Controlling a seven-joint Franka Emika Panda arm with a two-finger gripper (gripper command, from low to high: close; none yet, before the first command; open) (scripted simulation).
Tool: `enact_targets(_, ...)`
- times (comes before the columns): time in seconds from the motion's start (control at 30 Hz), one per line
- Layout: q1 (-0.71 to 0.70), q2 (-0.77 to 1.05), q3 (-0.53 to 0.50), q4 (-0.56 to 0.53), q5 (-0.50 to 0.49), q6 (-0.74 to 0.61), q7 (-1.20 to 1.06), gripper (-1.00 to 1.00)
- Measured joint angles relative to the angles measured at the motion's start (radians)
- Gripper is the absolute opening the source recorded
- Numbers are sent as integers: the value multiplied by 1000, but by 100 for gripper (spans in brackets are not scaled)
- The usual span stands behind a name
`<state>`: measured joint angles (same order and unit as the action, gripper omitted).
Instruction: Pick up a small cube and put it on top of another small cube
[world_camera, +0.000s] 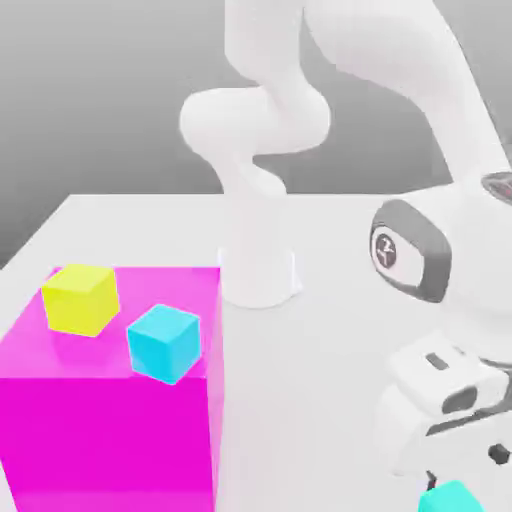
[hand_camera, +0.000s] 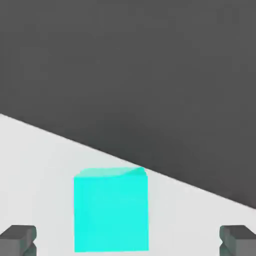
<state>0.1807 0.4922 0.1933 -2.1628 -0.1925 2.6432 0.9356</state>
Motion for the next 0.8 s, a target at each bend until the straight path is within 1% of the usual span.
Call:
enact_targets(0.03, 9, 36, -11, 8, -10, 27, 7, 0)
enact_targets(0.07, 18, 69, -21, 15, -20, 51, 15, -100)
enact_targets(0.27, 22, 86, -26, 19, -24, 64, 17, -100)
enact_targets(0.37, 8, 23, -7, 4, -3, 16, 2, -100)
enact_targets(0.43, -7, -39, 11, -7, 18, -36, -14, -100)
enact_targets(0.57, -28, -4, -10, 101, 23, -171, -60, -100)
enact_targets(0.8, -187, -185, -134, 166, 168, -455, 15, -100)
